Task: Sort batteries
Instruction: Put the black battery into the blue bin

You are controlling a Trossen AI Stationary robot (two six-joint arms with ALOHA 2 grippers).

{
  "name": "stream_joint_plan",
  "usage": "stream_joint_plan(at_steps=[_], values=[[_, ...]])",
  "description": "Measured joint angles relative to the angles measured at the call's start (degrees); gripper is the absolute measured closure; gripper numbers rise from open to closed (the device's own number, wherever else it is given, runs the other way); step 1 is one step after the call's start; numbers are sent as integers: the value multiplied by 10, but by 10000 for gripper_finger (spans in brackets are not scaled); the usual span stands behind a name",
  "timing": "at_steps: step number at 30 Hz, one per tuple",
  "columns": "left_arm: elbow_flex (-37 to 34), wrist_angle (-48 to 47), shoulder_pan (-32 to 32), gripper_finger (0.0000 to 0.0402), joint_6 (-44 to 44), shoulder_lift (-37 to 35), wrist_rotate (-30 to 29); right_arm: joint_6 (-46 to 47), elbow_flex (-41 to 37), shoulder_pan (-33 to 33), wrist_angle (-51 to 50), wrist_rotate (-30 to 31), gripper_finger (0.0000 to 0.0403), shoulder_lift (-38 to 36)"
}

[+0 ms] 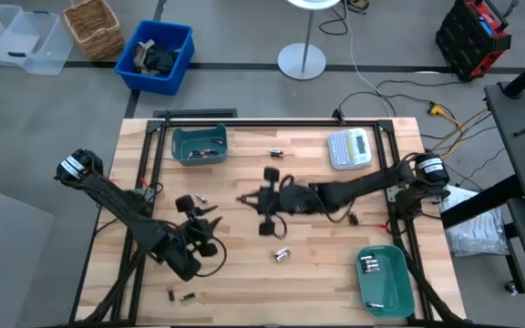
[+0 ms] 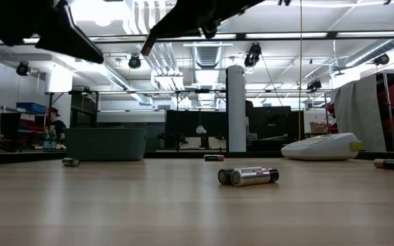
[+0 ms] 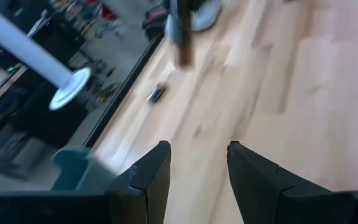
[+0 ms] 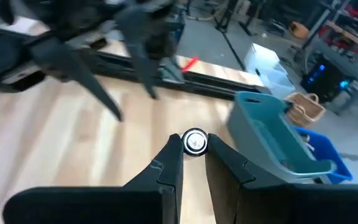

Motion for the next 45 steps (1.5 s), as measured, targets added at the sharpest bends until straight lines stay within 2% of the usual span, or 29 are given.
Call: stream_joint_plan(at_steps=[6,11,15,18,22,26,33,36,45], values=[[0,-161,0,262,-109,-17,-18,0,65,-93,-50,-70,359,1],[0,-246,0,262,-165,-21,-19,9,127,-178,-69,-150,359,10],[0,-324,0,262,-194,-23,-23,35,184,-234,-79,-218,359,43],[0,-385,2,262,-237,-28,-33,40,236,-258,-86,-243,359,84],[0,-442,3,262,-292,-41,-37,34,315,-273,-120,-250,359,150],[0,-457,3,262,-305,-54,-36,24,417,-281,-189,-250,359,226],[0,-464,3,262,-306,-68,27,3,574,-288,-312,-250,359,347],[0,-469,3,262,-310,-69,37,0,627,-292,-354,-249,357,387],[-12,-469,3,272,-319,-70,35,-2,642,-300,-367,-247,342,421]])
